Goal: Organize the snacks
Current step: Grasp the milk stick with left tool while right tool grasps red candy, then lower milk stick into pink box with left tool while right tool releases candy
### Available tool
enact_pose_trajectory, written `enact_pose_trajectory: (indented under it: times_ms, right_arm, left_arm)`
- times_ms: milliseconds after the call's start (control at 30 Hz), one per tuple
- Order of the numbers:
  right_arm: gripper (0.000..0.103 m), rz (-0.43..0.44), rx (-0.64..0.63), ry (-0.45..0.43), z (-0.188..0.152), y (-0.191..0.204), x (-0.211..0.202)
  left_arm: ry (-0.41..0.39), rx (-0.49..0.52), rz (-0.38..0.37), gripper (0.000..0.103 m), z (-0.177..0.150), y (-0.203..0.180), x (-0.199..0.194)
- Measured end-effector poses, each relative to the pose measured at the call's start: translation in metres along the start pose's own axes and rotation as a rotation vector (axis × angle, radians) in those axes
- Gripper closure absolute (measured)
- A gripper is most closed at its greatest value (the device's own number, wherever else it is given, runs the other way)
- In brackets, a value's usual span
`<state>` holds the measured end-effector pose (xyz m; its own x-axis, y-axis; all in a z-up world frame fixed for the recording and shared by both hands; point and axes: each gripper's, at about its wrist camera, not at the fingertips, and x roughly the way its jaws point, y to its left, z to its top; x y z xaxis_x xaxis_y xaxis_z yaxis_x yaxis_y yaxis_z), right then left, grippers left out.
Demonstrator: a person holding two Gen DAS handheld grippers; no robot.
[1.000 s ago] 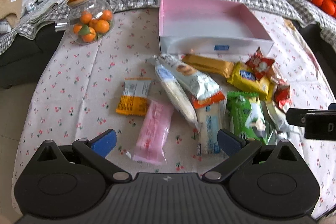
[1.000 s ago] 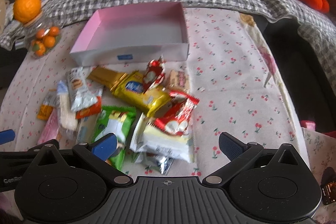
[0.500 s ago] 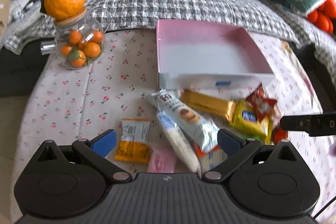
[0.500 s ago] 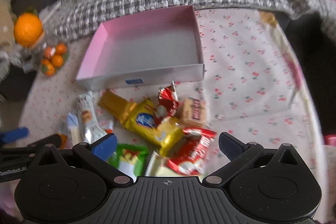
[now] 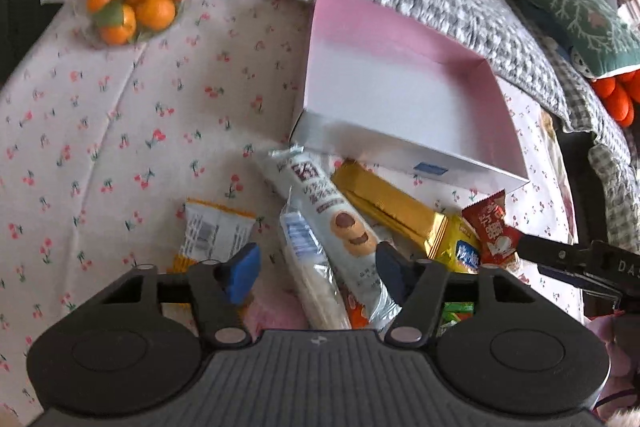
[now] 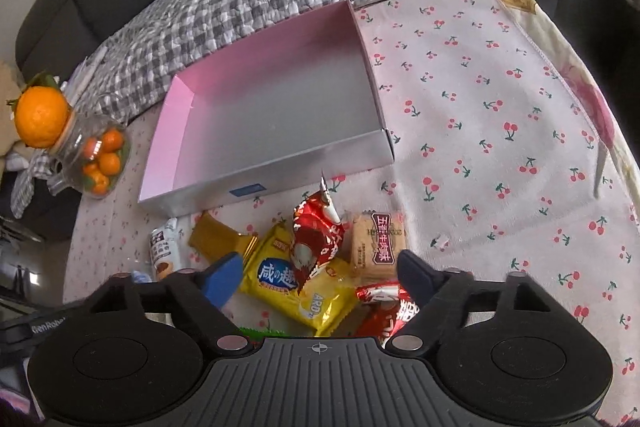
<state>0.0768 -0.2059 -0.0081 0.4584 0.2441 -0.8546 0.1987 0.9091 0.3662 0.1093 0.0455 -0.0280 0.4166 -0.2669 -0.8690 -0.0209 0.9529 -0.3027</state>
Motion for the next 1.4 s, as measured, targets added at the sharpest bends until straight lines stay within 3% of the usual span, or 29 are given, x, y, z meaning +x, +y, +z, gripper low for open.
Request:
enact_pose_trajectory:
  times_ms: [33,133,400,667,867,967,1067,1400]
  right_arm:
    - [0.036,0.005,-0.001,-0.004,0.001,0.0,0.001]
    - [0.051,0.022,-0.001,-0.017,0.002,-0.002,0.005]
    - [0.064,0.047,0.007,-0.034,0.002,0.001,0.014]
    - [0.072,0.004,0.022,-0.007,0.0,0.004,0.031]
    - [0.072,-0.005,0.039,-0.014,0.001,0.004,0.033]
    - [0.072,-0.005,0.044,-0.015,0.001,0.005,0.032]
    - [0.073,0.006,0.046,-0.01,0.001,0.007,0.03]
    - [0.075,0.038,0.053,-0.011,0.001,0.013,0.017]
  left_arm:
    - [0.012,-0.003,0.0,0.048,-0.001,0.001,0.002]
    - [0.025,-0.004,-0.004,0.053,-0.001,0.004,0.009]
    - [0.021,0.005,0.008,0.07,-0.002,0.008,0.008]
    - [0.012,0.01,0.004,0.068,-0.006,0.008,0.01]
    - [0.017,-0.016,-0.021,0.067,-0.005,0.009,0.018]
    - [0.024,-0.03,-0.033,0.078,-0.007,0.009,0.021]
    - [0.018,-0.024,-0.033,0.082,-0.007,0.008,0.019]
    - [-0.027,-0.027,-0.046,0.086,-0.007,0.012,0.002]
